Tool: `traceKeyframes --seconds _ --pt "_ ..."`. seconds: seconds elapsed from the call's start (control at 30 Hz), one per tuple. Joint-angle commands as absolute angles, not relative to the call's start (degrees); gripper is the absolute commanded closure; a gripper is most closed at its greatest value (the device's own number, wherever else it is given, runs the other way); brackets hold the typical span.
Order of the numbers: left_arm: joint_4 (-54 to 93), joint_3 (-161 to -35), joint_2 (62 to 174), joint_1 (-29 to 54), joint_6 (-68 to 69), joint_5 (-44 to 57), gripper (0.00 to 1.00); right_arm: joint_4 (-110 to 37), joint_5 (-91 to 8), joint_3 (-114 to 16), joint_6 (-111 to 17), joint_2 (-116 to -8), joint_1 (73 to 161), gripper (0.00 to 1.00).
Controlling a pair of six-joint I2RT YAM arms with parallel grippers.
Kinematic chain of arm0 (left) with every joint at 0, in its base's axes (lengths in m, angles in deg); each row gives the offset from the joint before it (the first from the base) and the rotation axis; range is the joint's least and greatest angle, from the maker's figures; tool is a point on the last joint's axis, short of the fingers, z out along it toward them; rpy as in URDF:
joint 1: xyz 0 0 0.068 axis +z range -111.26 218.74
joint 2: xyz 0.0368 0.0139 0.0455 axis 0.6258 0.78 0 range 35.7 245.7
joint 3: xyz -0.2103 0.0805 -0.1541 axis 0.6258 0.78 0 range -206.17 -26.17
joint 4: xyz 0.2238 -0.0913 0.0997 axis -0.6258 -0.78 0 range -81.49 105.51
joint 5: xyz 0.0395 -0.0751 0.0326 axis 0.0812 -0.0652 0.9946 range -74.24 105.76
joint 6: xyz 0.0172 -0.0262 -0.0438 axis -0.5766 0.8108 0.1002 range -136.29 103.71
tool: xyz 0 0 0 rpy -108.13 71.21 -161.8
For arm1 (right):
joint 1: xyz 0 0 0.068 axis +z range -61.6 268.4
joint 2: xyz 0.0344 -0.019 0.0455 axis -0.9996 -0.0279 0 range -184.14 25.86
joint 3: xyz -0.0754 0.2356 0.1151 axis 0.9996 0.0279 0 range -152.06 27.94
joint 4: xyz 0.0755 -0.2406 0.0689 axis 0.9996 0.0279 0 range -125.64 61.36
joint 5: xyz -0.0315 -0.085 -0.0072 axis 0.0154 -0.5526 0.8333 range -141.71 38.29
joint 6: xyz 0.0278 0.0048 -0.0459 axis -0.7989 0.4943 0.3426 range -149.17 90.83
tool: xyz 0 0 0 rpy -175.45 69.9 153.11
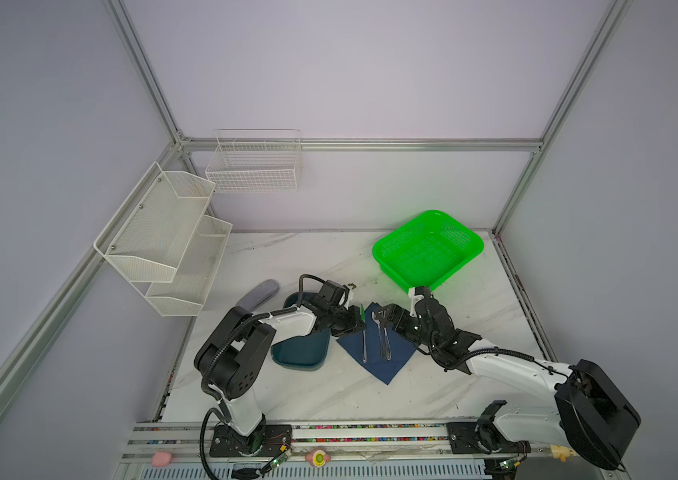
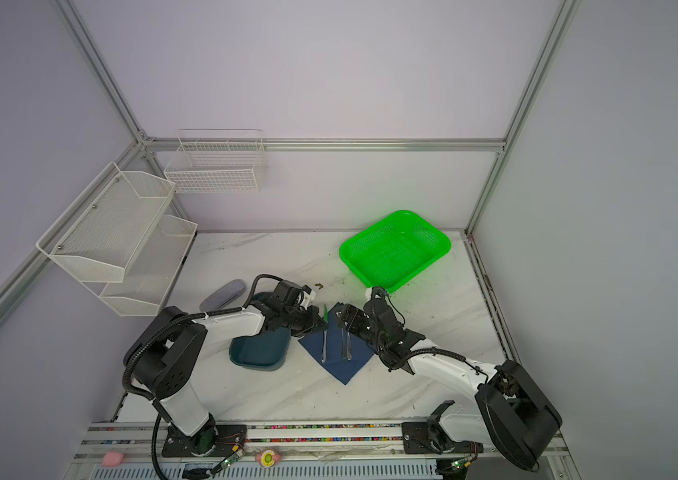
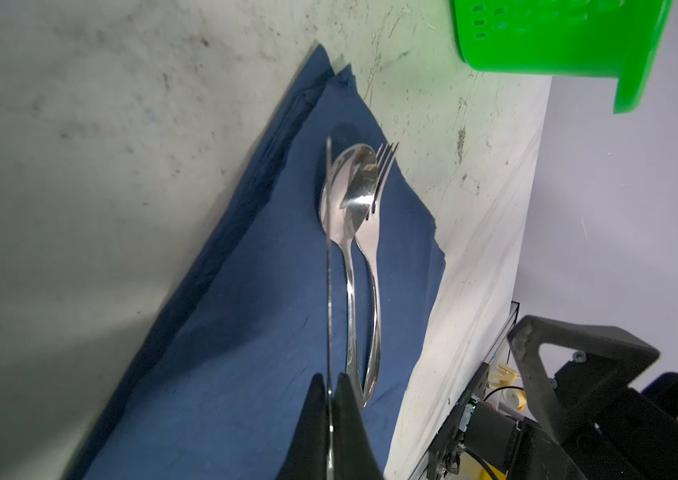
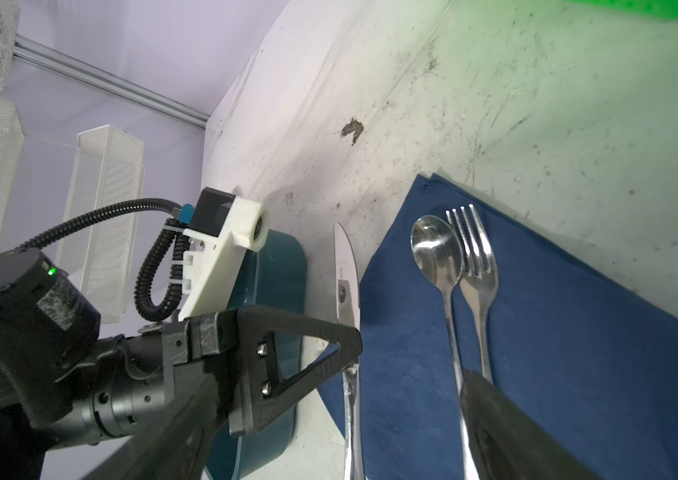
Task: Place the utensils on the paper napkin and roll it up
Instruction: 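Carry the knife over the napkin beside the spoon with the left gripper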
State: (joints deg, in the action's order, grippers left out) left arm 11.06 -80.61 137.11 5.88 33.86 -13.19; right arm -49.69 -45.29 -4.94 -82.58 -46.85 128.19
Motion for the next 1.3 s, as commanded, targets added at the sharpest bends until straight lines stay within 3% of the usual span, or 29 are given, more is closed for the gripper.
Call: traceKeyframes --seconds 0.0,0.43,1.27 --pt "15.2 -86.3 138.3 5.6 36.8 -16.1 1.0 -48.0 -45.8 -4.8 -82.1 -46.0 128.0 0.07" --pt "16.9 -87.7 142.5 5.3 36.9 -18.6 1.0 -48.8 -45.9 -3.9 -78.4 -41.5 128.0 0.06" --pt "16.2 -90.0 146.4 5.4 34.9 -20.0 0.98 -48.8 -43.4 -4.8 -77.4 -44.5 128.0 0.05"
